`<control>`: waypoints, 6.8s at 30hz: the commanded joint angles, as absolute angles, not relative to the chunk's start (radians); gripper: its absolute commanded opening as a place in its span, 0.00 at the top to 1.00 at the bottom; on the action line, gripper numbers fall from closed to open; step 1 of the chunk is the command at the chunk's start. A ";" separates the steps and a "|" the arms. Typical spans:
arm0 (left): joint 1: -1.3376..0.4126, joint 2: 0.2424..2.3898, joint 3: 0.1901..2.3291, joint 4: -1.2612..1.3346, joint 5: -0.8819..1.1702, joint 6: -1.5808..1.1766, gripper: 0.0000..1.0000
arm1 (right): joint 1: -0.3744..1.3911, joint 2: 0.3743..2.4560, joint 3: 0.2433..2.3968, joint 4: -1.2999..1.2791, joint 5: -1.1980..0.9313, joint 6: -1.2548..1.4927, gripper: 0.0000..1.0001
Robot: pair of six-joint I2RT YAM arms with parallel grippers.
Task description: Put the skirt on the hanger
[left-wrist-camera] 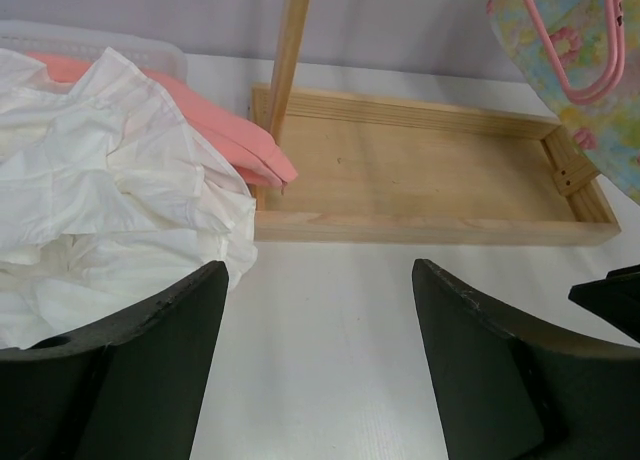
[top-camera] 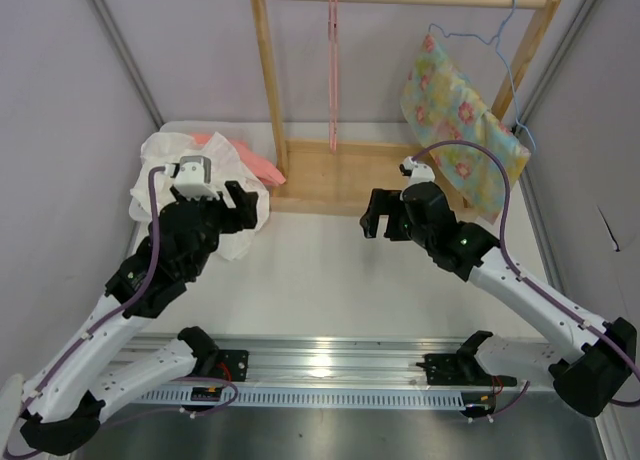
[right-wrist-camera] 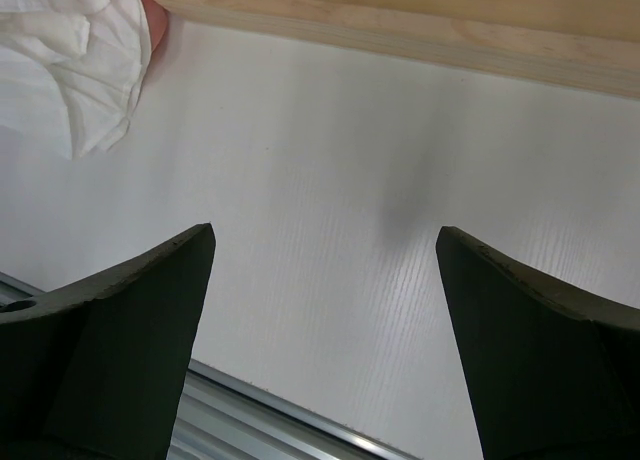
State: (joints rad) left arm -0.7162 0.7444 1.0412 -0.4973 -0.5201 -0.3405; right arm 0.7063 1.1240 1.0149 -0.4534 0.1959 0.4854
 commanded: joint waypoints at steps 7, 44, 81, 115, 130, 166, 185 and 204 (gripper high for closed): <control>-0.454 0.877 1.156 -0.500 -0.465 -0.380 0.19 | 0.701 1.126 1.011 -0.417 0.169 0.477 0.01; 0.063 1.632 1.255 -0.325 -0.377 -0.612 0.44 | 0.644 1.152 0.951 -0.385 0.064 0.483 0.01; -0.856 1.035 1.427 -0.575 -0.434 -0.327 1.00 | 0.563 1.058 1.108 -0.506 0.133 0.440 0.00; -0.855 1.034 1.048 -0.491 -0.567 -0.575 0.46 | 0.609 1.103 1.066 -0.508 0.118 0.474 0.01; -0.361 0.983 0.864 -0.617 -0.528 -0.753 0.43 | 0.767 1.360 1.160 -0.417 0.058 0.503 0.01; -0.804 1.008 0.827 -0.256 -0.221 -0.678 1.00 | 0.772 1.260 1.121 -0.474 0.169 0.488 0.01; -0.602 0.828 0.882 -0.512 -0.455 -0.756 0.46 | 1.024 1.337 1.121 -0.420 0.279 0.453 0.04; -0.364 0.825 1.226 -0.660 -0.549 -0.615 0.34 | 1.230 2.263 2.121 -0.557 0.466 0.370 0.02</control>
